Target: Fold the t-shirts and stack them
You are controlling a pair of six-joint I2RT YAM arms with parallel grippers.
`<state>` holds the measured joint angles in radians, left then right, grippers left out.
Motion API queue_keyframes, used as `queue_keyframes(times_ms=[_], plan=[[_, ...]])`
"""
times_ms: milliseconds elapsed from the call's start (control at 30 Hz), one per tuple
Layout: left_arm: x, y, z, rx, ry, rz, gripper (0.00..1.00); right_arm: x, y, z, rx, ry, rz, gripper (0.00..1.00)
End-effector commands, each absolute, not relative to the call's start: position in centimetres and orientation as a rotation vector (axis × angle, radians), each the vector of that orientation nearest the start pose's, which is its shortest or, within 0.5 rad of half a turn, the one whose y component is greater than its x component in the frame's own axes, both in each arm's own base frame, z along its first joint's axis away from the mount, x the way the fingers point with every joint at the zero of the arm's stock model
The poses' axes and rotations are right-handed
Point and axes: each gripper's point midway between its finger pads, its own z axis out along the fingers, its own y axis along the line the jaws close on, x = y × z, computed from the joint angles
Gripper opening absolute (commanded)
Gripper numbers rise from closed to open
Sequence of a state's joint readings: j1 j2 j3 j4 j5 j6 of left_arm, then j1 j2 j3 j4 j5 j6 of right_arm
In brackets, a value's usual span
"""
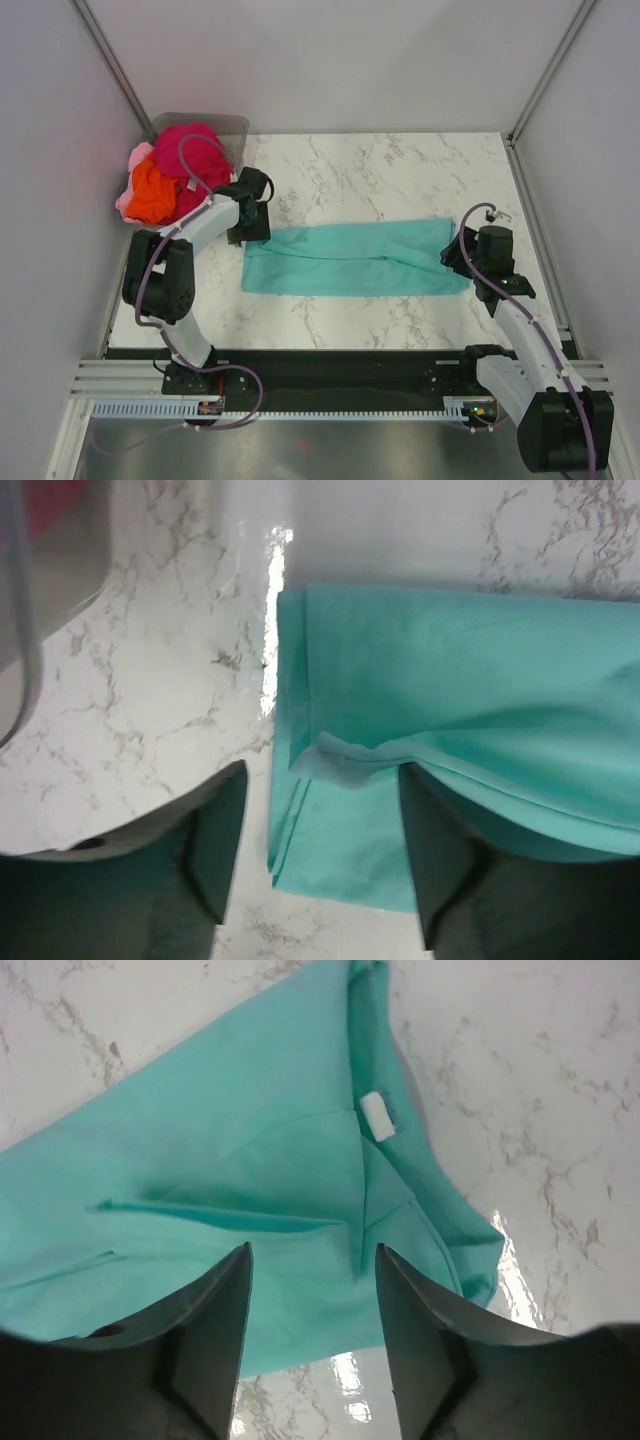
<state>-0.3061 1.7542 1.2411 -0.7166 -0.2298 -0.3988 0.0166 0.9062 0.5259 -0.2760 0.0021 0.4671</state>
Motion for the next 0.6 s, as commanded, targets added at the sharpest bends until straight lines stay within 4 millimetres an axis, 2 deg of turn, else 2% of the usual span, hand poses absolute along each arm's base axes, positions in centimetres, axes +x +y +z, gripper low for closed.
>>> queue_keyframes(times_ms=[0,67,167,233,267,333,367,400,467,567], plan=[[35.7,-7.7,10.2,-0.203,2.569,0.196,0.74,27.0,0.4,10.1,0.704,2.136,0.176,0.73],[35.8,-8.1,11.0,-0.193,2.544,0.196,0.76,27.1,0.3,10.5,0.751,2.115,0.186,0.75],[36.3,-8.7,11.2,-0.198,2.524,0.180,0.75,28.0,2.5,11.6,0.745,2.081,0.360,0.73],[36.5,-9.4,10.6,-0.192,2.534,0.176,0.73,28.7,3.6,12.0,0.741,2.067,0.423,0.71],[36.6,-10.0,10.3,-0.179,2.539,0.171,0.72,28.7,5.1,11.2,0.710,2.118,0.471,0.69],[37.1,-10.7,9.2,-0.180,2.560,0.168,0.72,29.0,6.2,10.6,0.682,2.145,0.483,0.68],[37.2,-11.0,8.8,-0.178,2.568,0.170,0.71,29.0,7.1,9.6,0.661,2.188,0.482,0.67],[37.6,-11.4,8.7,-0.179,2.574,0.153,0.71,29.2,7.5,9.3,0.655,2.196,0.484,0.67],[37.8,-11.8,7.1,-0.183,2.611,0.158,0.70,29.1,8.2,7.9,0.665,2.244,0.483,0.67],[37.1,-11.9,5.3,-0.200,2.656,0.171,0.69,29.0,8.6,6.1,0.698,2.295,0.457,0.68]])
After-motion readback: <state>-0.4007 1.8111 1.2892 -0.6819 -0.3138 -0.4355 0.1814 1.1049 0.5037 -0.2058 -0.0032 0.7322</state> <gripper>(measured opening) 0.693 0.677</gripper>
